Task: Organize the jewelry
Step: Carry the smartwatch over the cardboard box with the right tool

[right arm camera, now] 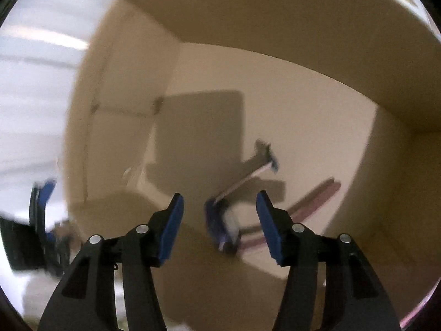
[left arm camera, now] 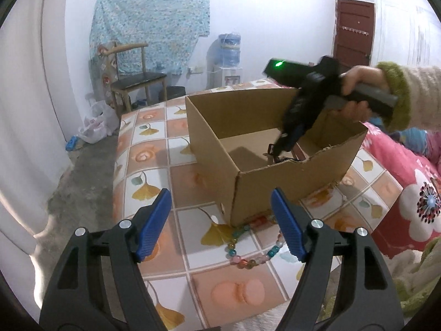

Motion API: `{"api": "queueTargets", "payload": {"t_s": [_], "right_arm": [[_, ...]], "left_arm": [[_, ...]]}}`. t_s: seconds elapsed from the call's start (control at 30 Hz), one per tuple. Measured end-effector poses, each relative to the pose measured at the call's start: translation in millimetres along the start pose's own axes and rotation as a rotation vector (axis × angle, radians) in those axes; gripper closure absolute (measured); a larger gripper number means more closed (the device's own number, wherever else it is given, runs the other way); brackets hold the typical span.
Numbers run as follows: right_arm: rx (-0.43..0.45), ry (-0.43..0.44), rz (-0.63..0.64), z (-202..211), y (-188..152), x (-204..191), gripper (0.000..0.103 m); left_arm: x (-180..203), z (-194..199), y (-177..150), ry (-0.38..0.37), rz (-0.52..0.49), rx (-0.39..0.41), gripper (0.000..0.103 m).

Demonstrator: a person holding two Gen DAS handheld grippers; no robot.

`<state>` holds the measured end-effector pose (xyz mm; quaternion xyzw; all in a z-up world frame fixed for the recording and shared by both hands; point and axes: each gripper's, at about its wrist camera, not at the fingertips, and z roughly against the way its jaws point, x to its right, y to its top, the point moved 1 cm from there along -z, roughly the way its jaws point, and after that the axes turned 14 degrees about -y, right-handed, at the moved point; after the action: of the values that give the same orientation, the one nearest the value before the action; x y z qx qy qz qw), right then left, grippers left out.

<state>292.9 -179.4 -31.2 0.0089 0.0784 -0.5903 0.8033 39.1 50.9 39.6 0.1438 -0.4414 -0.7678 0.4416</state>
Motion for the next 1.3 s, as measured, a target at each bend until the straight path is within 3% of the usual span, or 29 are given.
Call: {"api": "queueTargets", "payload": {"t_s": [0.1, 0.23, 0.33, 0.47, 0.57, 0.67, 0.93, 1.0, 1.03, 1.1, 1.3], "right_arm": [[-0.021, 0.020, -0.042, -15, 13, -1, 0.049], [0.025, 0.236, 0.002, -12, 18, -22, 0.049], [0.065, 0.275, 0.053, 1, 12, -31, 0.049], [0.091, 0.189, 0.045, 22, -3, -13, 0.049], [0.122, 0.023, 0.125, 38, -18, -5, 0.049], [0.155, -0.198, 0.322, 43, -44, -15, 0.049], [0.085, -0.130, 0.402, 27, -55, -40, 0.049], [0.044, -0.142, 0.398, 13, -47, -31, 0.057], [0.022, -0.149, 0.392, 9, -46, -29, 0.074], [-0.001, -0.157, 0.368, 5, -39, -18, 0.085], [0.056, -0.168, 0.308, 11, -24, 3, 0.088]], "left_arm": [[3, 4, -3, 0.009, -0.014, 0.001, 0.032], [1, 4, -5, 0.013, -0.009, -0.002, 0.032], [-1, 4, -7, 0.011, 0.002, -0.004, 0.031], [1, 4, -9, 0.001, 0.003, 0.007, 0.031], [5, 5, -10, -0.011, -0.006, 0.025, 0.031], [9, 4, -10, -0.026, -0.010, 0.032, 0.030], [16, -3, -12, -0.041, -0.001, 0.035, 0.030], [17, -2, -13, -0.035, -0.005, 0.035, 0.030], [16, -2, -14, -0.033, -0.005, 0.033, 0.030], [14, -2, -16, -0.031, 0.004, 0.028, 0.029], [6, -9, -20, -0.047, 0.040, 0.019, 0.029]]}}
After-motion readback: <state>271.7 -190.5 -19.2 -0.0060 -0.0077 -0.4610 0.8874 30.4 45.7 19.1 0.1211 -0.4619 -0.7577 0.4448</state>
